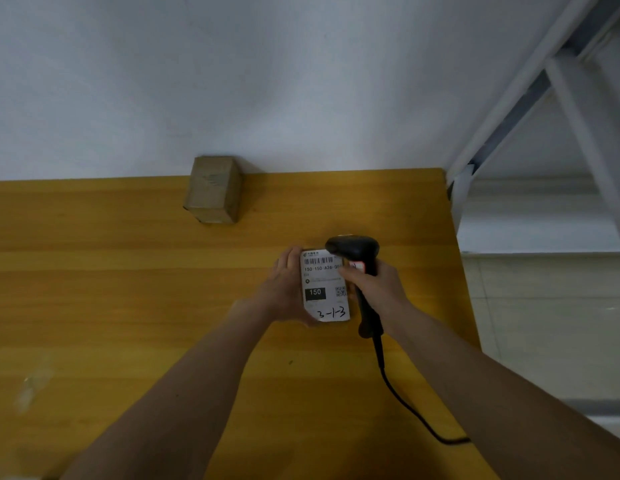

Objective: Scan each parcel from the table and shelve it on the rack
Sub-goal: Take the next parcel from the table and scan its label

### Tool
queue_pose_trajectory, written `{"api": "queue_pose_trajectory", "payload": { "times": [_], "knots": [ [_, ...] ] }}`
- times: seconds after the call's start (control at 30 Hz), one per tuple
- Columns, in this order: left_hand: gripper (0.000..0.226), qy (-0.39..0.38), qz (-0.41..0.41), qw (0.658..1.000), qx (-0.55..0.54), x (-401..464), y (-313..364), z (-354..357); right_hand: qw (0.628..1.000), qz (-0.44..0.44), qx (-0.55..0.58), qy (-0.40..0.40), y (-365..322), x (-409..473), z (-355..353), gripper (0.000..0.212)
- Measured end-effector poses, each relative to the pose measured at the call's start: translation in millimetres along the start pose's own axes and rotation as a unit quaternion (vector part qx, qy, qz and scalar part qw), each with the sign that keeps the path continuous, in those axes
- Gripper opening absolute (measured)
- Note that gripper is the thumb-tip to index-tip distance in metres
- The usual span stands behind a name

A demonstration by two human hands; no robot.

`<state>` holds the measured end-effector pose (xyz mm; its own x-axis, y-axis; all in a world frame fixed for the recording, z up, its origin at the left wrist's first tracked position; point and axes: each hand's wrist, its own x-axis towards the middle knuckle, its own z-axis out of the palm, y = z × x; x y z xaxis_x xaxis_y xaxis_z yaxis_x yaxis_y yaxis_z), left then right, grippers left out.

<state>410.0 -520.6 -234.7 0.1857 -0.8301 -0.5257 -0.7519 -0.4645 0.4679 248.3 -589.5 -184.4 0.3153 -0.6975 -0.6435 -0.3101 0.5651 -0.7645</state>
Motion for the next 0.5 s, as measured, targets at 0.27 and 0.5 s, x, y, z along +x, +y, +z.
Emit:
{"api": "queue_pose_trajectory", "payload": {
  "times": [0.27, 0.5],
  "knots": [
    [0.143, 0.180, 0.013, 0.983, 0.018, -9, -6, 1, 0.995, -0.071, -0.071, -0.007, -1, -14, -1, 0.006],
    [0.145, 0.239, -0.017, 0.971, 0.027, -15, -8, 1, 0.979, -0.142, -0.138, -0.054, 11, -37, 5, 0.023]
  ]
}}
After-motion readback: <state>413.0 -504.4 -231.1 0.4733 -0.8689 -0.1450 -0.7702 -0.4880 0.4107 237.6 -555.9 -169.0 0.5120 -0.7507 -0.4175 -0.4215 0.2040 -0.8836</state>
